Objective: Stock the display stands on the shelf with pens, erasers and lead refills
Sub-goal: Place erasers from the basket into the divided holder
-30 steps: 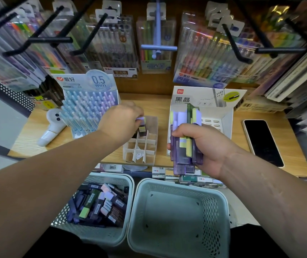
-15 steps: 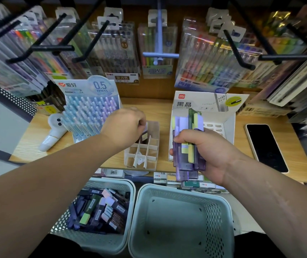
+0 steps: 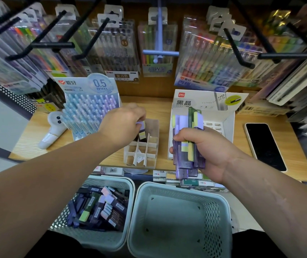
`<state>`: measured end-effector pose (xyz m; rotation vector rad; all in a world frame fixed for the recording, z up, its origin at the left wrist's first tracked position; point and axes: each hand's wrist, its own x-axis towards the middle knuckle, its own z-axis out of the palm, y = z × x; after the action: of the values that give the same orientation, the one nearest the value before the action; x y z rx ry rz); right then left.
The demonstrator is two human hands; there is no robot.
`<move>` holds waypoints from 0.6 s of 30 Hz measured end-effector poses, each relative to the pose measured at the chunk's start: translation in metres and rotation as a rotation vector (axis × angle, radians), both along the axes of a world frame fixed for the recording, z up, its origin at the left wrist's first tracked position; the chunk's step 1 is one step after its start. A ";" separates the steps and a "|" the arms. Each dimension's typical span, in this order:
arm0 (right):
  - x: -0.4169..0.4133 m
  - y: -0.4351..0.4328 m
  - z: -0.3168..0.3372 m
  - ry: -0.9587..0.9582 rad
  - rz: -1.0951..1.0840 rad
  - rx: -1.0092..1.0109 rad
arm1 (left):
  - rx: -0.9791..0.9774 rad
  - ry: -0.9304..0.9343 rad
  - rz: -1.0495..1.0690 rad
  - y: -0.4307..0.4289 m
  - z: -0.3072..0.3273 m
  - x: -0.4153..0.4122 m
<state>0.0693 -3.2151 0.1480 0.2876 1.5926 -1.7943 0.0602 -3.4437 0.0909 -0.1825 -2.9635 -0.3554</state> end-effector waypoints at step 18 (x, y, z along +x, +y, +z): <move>0.003 -0.015 0.003 -0.002 0.012 -0.038 | 1.272 -0.454 0.396 0.038 0.045 0.011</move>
<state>0.0718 -3.2299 0.1513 0.2619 1.5541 -1.8125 0.0715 -3.4059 0.1361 0.6760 -2.3738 -2.2275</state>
